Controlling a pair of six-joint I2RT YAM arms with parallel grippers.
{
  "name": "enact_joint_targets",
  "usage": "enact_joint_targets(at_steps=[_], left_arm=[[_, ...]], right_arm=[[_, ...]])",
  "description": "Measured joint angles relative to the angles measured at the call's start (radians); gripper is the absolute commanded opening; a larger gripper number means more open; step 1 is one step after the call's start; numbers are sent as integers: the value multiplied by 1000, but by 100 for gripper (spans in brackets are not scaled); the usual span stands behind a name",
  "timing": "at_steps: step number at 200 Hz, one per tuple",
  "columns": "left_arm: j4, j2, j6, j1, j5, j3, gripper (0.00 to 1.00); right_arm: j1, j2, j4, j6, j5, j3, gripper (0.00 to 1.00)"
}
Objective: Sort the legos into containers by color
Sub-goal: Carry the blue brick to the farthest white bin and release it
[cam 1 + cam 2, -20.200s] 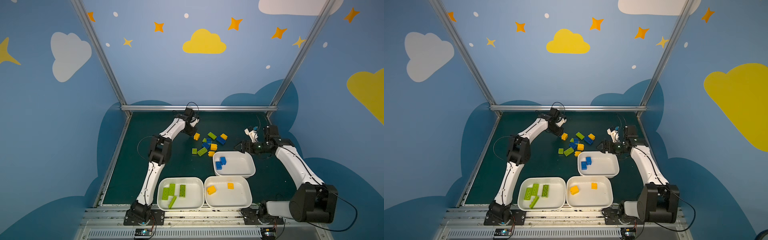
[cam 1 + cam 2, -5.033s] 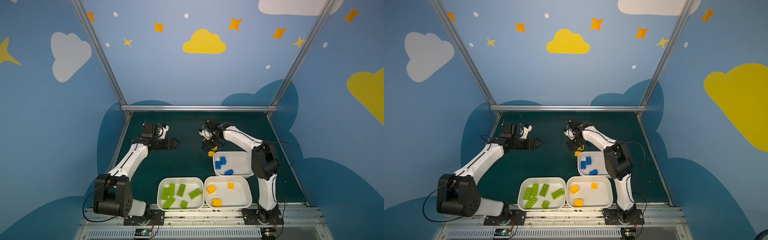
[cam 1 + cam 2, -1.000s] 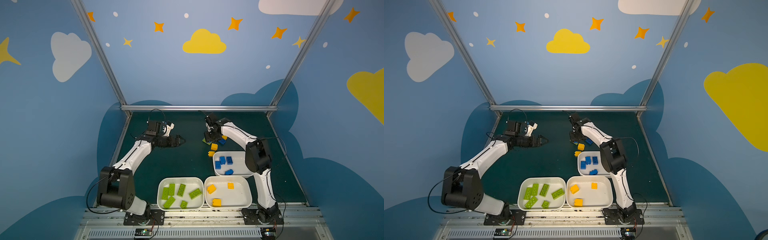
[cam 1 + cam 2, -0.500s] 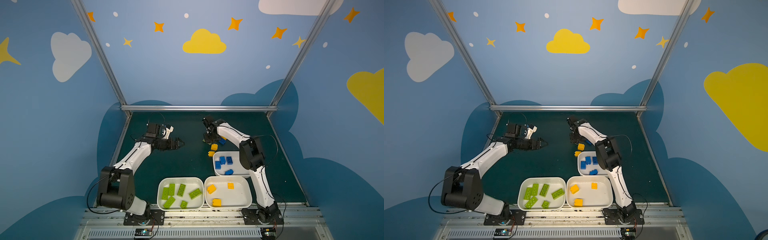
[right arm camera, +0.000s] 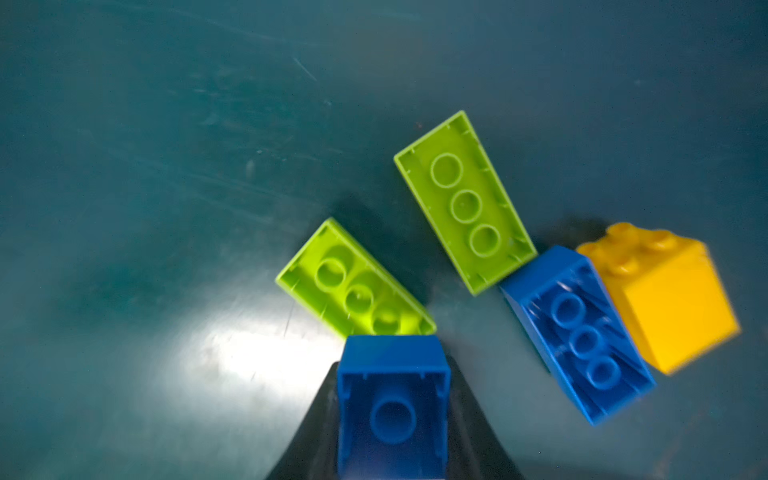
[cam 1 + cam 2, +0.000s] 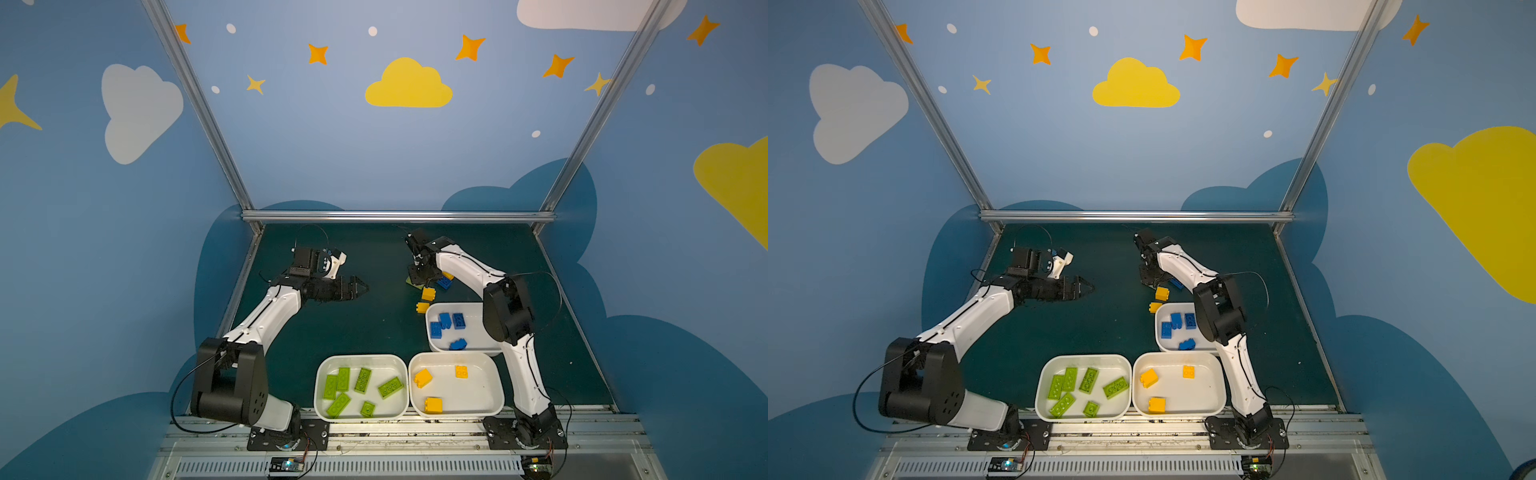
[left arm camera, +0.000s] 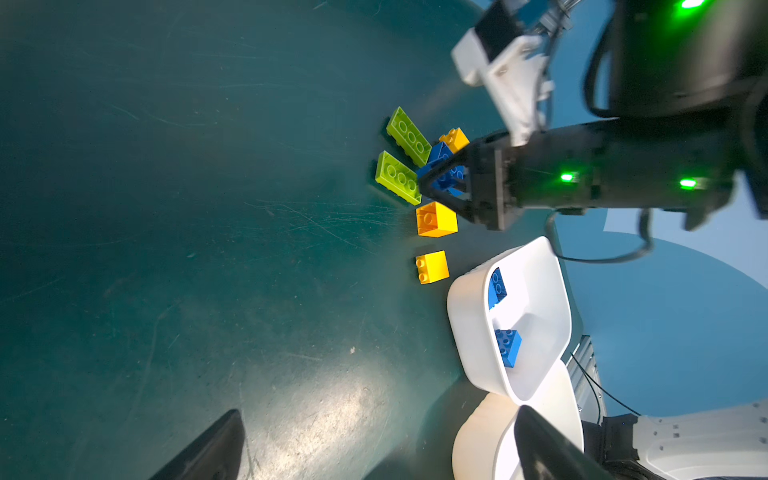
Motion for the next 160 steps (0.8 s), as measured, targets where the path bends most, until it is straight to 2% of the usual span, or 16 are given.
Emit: enact_joint_targets(at_steps=[41,91,122,160], left_arm=[[-1,0,-1,0,2,1,99],[11,0,-26,-1,26,2,99],[25,3,-45,-3,38,3,99],[21,15,-47,-9,38,24,99]], right_arm=[[-34,-282,12,-11,-24,-199,26],[-119,-624,-6,-7,-90,-534,27],[-125,-739,-10,-19,-214,-731,26],[-108,-770,42,-26,-331,-881,26]])
